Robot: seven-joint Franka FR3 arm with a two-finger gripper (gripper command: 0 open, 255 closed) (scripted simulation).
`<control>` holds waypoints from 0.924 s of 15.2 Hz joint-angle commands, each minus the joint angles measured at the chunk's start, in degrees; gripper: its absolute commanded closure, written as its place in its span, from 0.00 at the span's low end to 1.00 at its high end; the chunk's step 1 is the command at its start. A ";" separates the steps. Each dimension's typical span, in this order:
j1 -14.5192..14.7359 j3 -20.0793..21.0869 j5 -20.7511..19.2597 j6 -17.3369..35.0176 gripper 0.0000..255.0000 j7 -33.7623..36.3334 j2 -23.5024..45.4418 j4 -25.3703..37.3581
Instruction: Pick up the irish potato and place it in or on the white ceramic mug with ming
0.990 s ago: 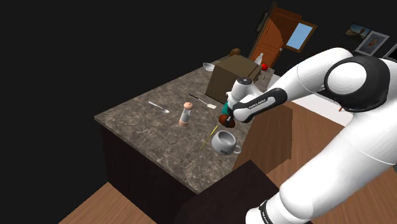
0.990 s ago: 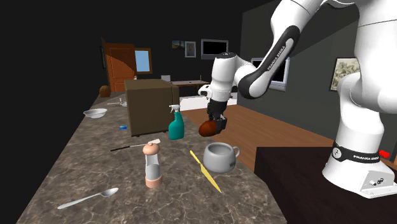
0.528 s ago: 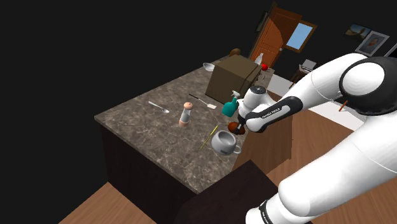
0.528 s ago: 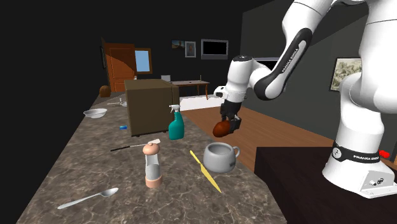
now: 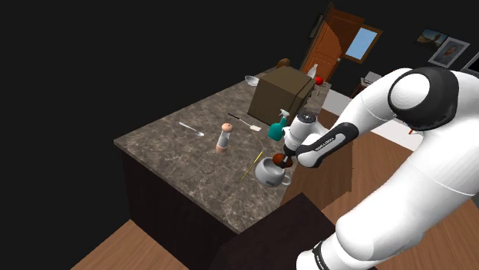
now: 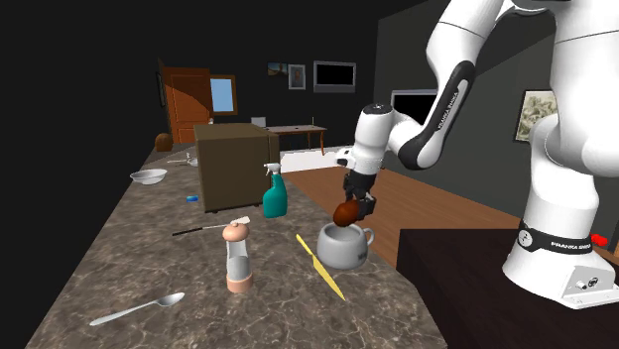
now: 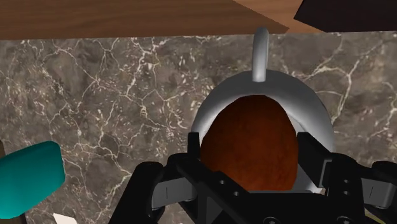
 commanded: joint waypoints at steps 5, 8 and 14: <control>0.79 -1.46 -5.15 2.85 1.00 5.33 4.39 1.41; 0.80 -1.46 -5.15 2.85 1.00 5.33 4.39 1.41; 0.82 -1.48 -5.22 2.87 0.00 5.43 4.45 1.44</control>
